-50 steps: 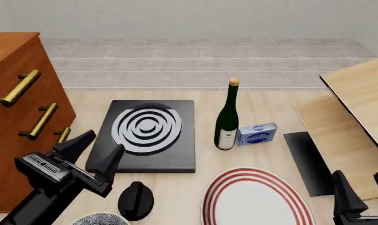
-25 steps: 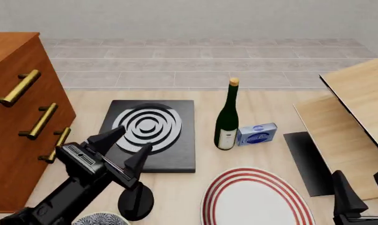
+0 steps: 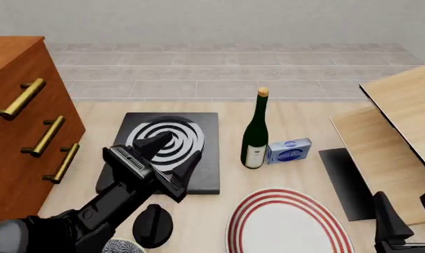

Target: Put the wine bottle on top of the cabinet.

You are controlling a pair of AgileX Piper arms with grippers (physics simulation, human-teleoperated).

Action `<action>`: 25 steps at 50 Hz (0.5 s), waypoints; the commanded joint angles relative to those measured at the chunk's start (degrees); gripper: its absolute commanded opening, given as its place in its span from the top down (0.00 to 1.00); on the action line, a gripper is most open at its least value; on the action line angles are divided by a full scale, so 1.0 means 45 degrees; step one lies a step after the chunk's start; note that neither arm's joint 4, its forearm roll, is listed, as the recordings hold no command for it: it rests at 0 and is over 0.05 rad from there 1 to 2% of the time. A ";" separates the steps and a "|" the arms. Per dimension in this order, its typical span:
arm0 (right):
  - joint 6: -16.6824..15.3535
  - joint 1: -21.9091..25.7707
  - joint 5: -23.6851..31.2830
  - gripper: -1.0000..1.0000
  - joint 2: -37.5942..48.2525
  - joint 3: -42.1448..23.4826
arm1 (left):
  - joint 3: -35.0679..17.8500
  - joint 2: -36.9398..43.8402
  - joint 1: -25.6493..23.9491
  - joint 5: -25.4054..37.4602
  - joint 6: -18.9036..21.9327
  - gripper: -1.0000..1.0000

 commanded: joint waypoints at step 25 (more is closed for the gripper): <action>-0.0002 0.0007 -0.0056 0.00 0.0050 0.0011 | -0.2889 0.3379 -0.0954 -0.0596 0.0296 0.00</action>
